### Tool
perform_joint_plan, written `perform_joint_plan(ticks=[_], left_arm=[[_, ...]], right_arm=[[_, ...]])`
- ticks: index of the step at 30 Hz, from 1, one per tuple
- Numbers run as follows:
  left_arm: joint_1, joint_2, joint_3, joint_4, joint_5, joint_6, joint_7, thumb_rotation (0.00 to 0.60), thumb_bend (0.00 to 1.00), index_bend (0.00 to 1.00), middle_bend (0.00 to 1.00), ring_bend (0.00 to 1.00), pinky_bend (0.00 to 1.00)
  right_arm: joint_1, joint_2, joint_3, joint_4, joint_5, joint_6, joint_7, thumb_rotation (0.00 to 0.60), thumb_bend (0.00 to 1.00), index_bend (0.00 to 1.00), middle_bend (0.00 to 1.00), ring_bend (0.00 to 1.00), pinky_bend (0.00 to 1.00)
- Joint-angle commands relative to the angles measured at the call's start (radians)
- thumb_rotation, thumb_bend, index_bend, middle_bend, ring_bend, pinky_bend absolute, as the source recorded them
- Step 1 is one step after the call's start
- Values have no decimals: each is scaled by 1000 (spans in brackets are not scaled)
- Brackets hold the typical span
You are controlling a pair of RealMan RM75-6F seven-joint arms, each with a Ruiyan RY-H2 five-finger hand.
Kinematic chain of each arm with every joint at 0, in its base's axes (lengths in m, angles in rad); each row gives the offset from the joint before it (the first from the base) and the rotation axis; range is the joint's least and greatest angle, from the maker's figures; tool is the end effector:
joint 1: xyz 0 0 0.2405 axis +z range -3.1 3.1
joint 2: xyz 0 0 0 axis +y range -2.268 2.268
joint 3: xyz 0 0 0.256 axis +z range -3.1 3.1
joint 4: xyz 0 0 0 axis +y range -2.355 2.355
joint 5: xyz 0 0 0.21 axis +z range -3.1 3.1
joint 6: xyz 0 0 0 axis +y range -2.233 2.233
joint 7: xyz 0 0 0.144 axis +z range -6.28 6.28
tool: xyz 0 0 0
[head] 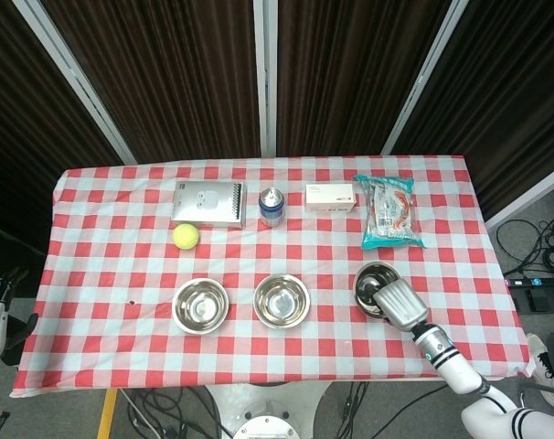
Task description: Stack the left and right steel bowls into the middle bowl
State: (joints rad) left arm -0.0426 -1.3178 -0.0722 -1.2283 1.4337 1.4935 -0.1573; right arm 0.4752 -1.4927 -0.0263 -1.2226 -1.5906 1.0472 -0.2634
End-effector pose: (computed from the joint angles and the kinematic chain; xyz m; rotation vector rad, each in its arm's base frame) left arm -0.3784 0.1727 0.1430 -1.2575 -0.9032 -0.8440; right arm -0.2750 -0.2738 -0.0005 2.0589 -0.5954 0.6429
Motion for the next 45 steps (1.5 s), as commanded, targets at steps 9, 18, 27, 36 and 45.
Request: perform_joint_plan(ticks=[9, 18, 27, 36, 45], left_arm=[[-4, -2, 1, 0, -2, -11, 12, 600, 321, 201, 216, 164, 251], [-7, -4, 8, -7, 5, -16, 34, 600, 321, 201, 216, 164, 251], [-6, -7, 11, 4, 4, -21, 24, 600, 321, 201, 216, 164, 251], [-4, -10, 9, 27, 0, -23, -6, 600, 320, 201, 216, 164, 251], [-3, -10, 9, 35, 3, -22, -25, 600, 313, 201, 216, 164, 251]], right_arm=[[41, 64, 22, -155, -49, 38, -41, 600, 337, 677, 568, 794, 726], [155, 59, 79, -370, -29, -90, -135, 600, 337, 678, 568, 794, 726], [231, -40, 120, -353, 58, -189, -209, 600, 338, 678, 568, 794, 726], [289, -104, 137, -309, 139, -253, -260, 600, 282, 663, 542, 801, 726], [312, -47, 139, -355, 196, -272, -273, 600, 0, 366, 385, 794, 726]])
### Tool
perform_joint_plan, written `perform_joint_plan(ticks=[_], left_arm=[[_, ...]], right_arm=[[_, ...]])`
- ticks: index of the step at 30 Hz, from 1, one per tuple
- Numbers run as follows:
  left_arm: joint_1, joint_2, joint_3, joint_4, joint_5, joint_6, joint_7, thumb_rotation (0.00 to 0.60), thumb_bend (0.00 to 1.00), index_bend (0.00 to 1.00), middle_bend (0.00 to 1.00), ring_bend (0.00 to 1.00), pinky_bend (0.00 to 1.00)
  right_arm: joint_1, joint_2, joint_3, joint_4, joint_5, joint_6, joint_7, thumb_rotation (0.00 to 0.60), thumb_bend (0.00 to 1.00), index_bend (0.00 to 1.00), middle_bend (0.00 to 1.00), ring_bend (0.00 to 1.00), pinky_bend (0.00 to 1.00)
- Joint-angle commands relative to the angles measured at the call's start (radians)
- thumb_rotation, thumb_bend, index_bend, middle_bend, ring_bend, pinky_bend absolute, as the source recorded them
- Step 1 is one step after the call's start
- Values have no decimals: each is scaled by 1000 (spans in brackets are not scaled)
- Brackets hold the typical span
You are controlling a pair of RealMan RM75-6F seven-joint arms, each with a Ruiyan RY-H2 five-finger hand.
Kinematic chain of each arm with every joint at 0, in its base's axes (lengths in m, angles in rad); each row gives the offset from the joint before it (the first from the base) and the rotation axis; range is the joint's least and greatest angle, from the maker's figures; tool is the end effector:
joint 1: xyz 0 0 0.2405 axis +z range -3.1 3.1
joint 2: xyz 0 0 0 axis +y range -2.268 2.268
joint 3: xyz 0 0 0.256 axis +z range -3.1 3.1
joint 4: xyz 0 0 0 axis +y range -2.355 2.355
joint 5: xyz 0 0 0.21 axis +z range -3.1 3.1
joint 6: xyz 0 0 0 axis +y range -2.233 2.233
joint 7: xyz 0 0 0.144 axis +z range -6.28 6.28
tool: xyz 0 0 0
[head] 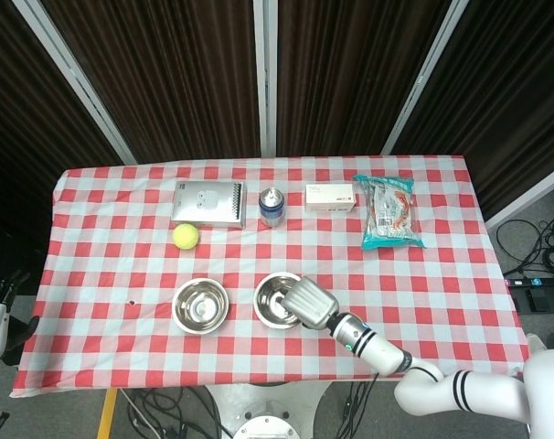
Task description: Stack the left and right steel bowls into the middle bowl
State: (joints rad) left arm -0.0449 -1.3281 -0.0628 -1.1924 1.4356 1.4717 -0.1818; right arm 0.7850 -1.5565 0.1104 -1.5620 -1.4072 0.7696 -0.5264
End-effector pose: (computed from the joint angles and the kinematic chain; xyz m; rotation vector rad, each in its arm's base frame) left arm -0.3851 0.1718 0.1399 -1.2717 -0.9228 -0.8272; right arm -0.1038 -0.2914 -0.0560 2.3606 -0.5040 0.8394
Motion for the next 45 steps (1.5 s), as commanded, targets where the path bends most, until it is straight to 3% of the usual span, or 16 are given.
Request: perform_joint_plan(ticks=[1, 9, 12, 13, 15, 17, 19, 21, 27, 34, 40, 45], left_arm=[[-1, 0, 0, -3, 2, 1, 2, 600, 313, 201, 216, 164, 251], [-6, 10, 0, -27, 9, 2, 15, 600, 313, 201, 216, 164, 251], [-11, 10, 4, -44, 22, 4, 30, 600, 312, 201, 216, 164, 251], [-13, 11, 7, -48, 28, 4, 36, 600, 311, 201, 216, 164, 251], [-19, 13, 14, -60, 42, 2, 51, 600, 309, 201, 216, 164, 251], [-24, 15, 17, -73, 53, 3, 62, 600, 305, 201, 216, 164, 252], [-31, 17, 23, -89, 65, -1, 77, 600, 299, 201, 216, 164, 252], [-36, 20, 29, -101, 76, -5, 93, 600, 295, 201, 216, 164, 252], [-49, 33, 49, -153, 108, -13, 160, 600, 294, 201, 216, 164, 253], [-53, 56, 85, -233, 150, -19, 246, 600, 293, 201, 216, 164, 284], [-95, 84, 141, -373, 221, -102, 335, 600, 290, 201, 216, 164, 302], [-148, 63, 153, -447, 266, -179, 424, 600, 289, 201, 216, 164, 303]], right_arm=[[1, 31, 4, -30, 18, 14, -18, 600, 0, 360, 382, 794, 726], [-76, 225, 24, -195, -26, 196, 2, 600, 0, 343, 377, 786, 727], [-147, 329, 18, -236, -39, 298, 50, 600, 0, 340, 372, 683, 703], [-170, 357, 16, -242, -43, 330, 67, 600, 0, 332, 361, 591, 646], [-237, 417, 3, -245, -57, 425, 89, 600, 0, 305, 324, 366, 422], [-307, 465, -17, -260, -47, 505, 90, 600, 0, 259, 269, 208, 214], [-381, 516, -43, -293, -12, 566, 114, 600, 0, 184, 194, 93, 65], [-428, 553, -59, -305, 11, 598, 139, 600, 0, 118, 127, 16, 3], [-516, 573, -82, -227, 43, 647, 250, 600, 0, 63, 98, 0, 0], [-534, 517, -96, -104, 65, 577, 348, 600, 0, 57, 96, 0, 0], [-519, 500, -77, -72, 62, 536, 383, 600, 0, 56, 94, 0, 0], [-508, 503, -63, -72, 49, 523, 393, 600, 2, 56, 91, 0, 0]])
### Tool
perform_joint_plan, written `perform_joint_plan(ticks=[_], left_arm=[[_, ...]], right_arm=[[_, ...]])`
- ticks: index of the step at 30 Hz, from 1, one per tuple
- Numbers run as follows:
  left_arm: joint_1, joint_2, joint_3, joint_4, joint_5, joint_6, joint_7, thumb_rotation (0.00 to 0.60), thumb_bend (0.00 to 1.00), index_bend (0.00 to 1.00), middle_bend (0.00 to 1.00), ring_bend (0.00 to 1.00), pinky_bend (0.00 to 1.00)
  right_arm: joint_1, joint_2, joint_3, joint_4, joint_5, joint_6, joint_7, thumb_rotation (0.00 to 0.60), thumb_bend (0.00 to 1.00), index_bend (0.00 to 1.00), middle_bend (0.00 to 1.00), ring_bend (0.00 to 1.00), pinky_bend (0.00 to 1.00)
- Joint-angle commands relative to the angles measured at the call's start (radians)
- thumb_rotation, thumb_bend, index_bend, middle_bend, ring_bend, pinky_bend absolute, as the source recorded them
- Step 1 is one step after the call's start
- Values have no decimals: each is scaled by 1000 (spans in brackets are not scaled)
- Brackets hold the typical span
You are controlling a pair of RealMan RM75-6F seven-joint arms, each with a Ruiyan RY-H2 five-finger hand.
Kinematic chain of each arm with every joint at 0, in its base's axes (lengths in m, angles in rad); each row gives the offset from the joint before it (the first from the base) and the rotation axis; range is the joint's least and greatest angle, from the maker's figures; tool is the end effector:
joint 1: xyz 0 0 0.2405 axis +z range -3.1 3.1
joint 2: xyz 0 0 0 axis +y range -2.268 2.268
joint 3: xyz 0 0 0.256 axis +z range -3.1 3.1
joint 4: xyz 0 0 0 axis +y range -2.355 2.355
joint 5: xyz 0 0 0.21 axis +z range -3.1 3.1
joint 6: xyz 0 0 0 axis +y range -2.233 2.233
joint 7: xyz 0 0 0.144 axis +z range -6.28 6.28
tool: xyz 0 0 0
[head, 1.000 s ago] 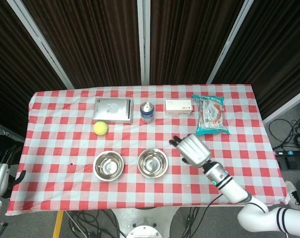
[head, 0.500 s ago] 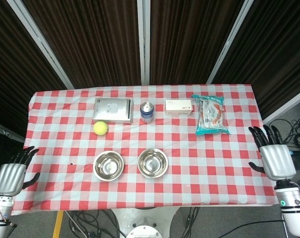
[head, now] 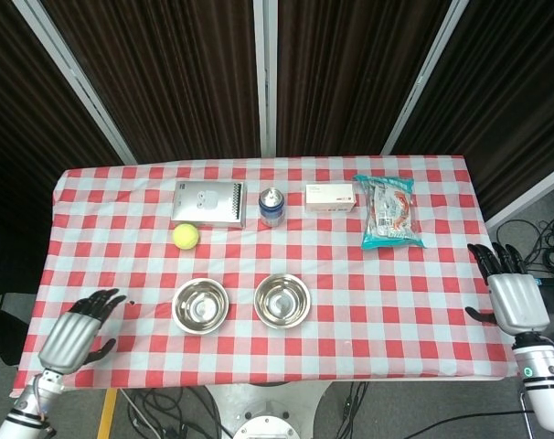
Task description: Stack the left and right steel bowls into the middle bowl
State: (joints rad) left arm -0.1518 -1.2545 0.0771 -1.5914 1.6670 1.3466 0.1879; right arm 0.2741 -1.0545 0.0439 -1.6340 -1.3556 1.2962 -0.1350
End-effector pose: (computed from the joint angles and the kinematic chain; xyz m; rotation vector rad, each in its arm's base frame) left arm -0.2823 0.1653 0.0751 -1.7674 -0.8832 -0.8294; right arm -0.3024 -0.2370 0.1613 1.5240 -0.8470 0.7323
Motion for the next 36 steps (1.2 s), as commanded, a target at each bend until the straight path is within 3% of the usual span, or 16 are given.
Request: perform_joint_plan(ticks=[1, 7, 13, 23, 29, 36], left_arm=[[-52, -18, 9, -54, 38, -67, 67, 600, 288, 201, 216, 164, 303], [-111, -75, -22, -63, 27, -140, 136, 600, 289, 201, 216, 164, 303], [-150, -130, -7, -32, 28, -209, 183, 600, 289, 201, 216, 164, 303], [-200, -181, -9, 25, 58, -225, 185, 600, 289, 260, 271, 174, 316], [-222, -204, -2, 68, 75, -226, 171, 600, 295, 300, 306, 343, 532], [-233, -217, 16, 119, 65, -243, 165, 600, 309, 323, 321, 562, 687]], right_arm=[[5, 1, 7, -1, -2, -6, 2, 600, 3, 56, 92, 0, 0], [5, 9, 29, -2, 12, -8, 18, 600, 4, 56, 91, 0, 0], [0, 33, 45, -9, 33, -14, 31, 600, 9, 47, 79, 0, 0], [-8, 50, 63, -6, 41, -15, 63, 600, 10, 46, 76, 17, 7], [-13, 48, 72, 6, 41, -8, 74, 600, 17, 45, 77, 49, 61], [-14, 42, 77, 20, 45, -13, 77, 600, 23, 44, 84, 50, 65]])
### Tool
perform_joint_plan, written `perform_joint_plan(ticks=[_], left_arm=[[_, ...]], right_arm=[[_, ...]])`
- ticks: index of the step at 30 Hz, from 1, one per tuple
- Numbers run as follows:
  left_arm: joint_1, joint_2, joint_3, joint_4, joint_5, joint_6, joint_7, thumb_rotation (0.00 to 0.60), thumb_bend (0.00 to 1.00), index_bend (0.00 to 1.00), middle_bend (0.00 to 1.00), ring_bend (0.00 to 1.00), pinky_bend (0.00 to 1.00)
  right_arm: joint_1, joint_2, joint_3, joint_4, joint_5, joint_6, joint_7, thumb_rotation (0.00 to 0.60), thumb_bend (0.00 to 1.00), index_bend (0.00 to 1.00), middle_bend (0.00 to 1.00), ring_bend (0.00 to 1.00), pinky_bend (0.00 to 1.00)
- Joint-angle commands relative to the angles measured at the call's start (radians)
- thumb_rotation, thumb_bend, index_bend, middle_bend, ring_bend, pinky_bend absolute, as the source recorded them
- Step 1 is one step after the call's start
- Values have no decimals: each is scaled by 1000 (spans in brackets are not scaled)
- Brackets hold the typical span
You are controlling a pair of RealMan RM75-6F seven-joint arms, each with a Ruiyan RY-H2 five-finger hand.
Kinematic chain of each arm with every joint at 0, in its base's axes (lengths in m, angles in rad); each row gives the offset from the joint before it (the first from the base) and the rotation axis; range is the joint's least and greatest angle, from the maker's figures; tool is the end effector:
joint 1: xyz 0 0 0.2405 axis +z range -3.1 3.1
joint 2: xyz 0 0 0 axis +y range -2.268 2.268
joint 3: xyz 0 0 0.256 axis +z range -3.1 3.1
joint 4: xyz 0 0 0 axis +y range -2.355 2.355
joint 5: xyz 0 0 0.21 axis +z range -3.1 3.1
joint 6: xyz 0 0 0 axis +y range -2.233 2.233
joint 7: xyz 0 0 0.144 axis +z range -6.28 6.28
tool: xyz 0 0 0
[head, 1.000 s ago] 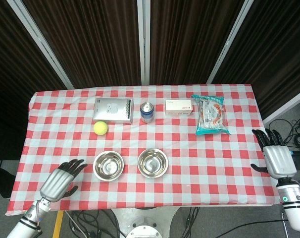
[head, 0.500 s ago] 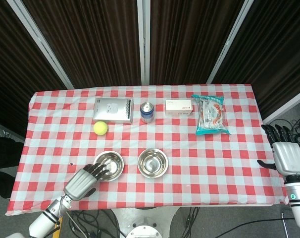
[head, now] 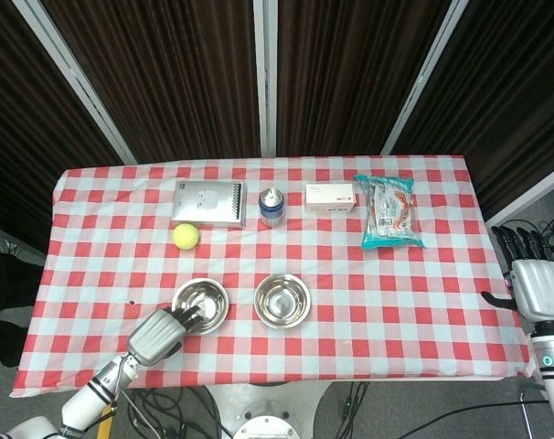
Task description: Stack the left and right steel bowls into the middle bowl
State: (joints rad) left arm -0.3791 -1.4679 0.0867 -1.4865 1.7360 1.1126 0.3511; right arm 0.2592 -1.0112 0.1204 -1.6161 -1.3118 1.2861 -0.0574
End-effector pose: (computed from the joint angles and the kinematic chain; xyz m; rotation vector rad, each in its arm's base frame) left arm -0.2273 0.2016 -0.0160 -2.1689 -0.6399 -0.8292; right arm -0.3077 -0.2501 0.1909 1.4174 -0.8534 0.7786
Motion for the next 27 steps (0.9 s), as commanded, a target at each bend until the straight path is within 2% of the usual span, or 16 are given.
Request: perform_joint_plan(ticks=[1, 6, 14, 27], left_arm=[[-7, -4, 8, 21, -5, -11, 1, 600, 310, 324, 322, 574, 697], [-16, -9, 12, 52, -9, -13, -7, 600, 315, 345, 331, 609, 730], [-26, -42, 11, 126, 9, 22, -29, 600, 329, 401, 409, 663, 792], [-60, -92, 11, 210, 25, 31, -55, 600, 329, 442, 449, 695, 824]], right_arm=[[1, -2, 1, 3, 1, -5, -1, 600, 23, 44, 84, 50, 67], [1, -9, 4, 13, 6, -11, 0, 600, 25, 45, 94, 59, 69], [5, -13, 11, 19, 18, -23, -8, 600, 27, 44, 97, 60, 70], [7, -14, 19, 34, 33, -38, -6, 600, 37, 42, 98, 60, 70]])
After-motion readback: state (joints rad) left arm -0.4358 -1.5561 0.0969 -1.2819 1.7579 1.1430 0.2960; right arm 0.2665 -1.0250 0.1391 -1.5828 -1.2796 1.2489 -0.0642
